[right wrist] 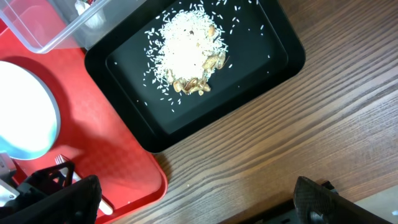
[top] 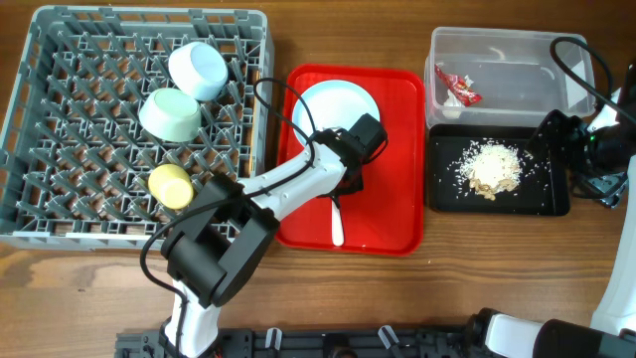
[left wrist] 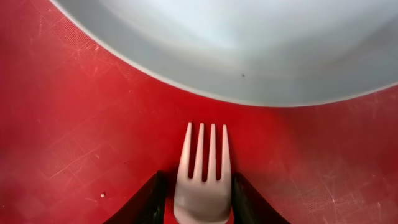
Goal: Sort waste into correct bins and load items into the dishwasher rack
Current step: 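Reach the left gripper to the white fork and grasp its handle, then carry the white fork into the dish rack and release it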
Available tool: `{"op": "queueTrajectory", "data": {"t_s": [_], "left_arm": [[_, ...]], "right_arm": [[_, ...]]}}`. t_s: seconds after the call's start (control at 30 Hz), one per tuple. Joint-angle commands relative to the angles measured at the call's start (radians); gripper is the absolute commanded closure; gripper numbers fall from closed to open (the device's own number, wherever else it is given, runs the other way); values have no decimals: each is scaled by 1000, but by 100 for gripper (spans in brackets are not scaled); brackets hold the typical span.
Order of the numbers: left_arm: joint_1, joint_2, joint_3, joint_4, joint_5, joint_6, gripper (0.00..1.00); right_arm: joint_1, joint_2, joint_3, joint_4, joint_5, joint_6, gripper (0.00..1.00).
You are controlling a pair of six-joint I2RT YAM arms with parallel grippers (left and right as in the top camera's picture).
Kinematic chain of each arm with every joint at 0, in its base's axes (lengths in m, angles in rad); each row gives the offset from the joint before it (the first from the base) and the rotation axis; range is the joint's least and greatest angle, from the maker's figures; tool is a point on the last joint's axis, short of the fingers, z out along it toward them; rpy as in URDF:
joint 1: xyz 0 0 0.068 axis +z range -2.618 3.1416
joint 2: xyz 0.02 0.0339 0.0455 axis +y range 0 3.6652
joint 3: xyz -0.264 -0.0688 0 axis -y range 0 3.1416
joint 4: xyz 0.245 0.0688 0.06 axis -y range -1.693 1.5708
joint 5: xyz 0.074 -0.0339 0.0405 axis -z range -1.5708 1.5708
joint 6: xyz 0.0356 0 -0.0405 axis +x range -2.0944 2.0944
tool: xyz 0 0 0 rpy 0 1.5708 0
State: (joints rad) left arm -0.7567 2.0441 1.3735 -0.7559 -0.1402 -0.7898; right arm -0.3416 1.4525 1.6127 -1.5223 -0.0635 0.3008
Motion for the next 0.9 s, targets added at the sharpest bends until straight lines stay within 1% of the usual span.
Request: {"op": "queueTrajectory", "data": {"t_s": [0.0,0.13,0.27,0.47,0.8,0.87], "left_arm": [[-5,34,-26,-8,39,0,67],[-5,34,-26,-8,39,0,67],[-4,34,-25,-8,38,0,74],[11,30,-25,-8,38,0,78],[40,-43,-25,-10,38,2,79],[43,-74,-25,-10,39,37,79]], "right_arm": [[0,-20,10,-2,-11,-13,0],[0,-20,10,-2,-11,-14,0],[0,-20,10,-3,-11,-13,0],[0,-20,10,-3,-11,-14,0],[0,-20,10,-5,-11,-14,0],[0,-20,10,-5,-11,-13,0]]}}
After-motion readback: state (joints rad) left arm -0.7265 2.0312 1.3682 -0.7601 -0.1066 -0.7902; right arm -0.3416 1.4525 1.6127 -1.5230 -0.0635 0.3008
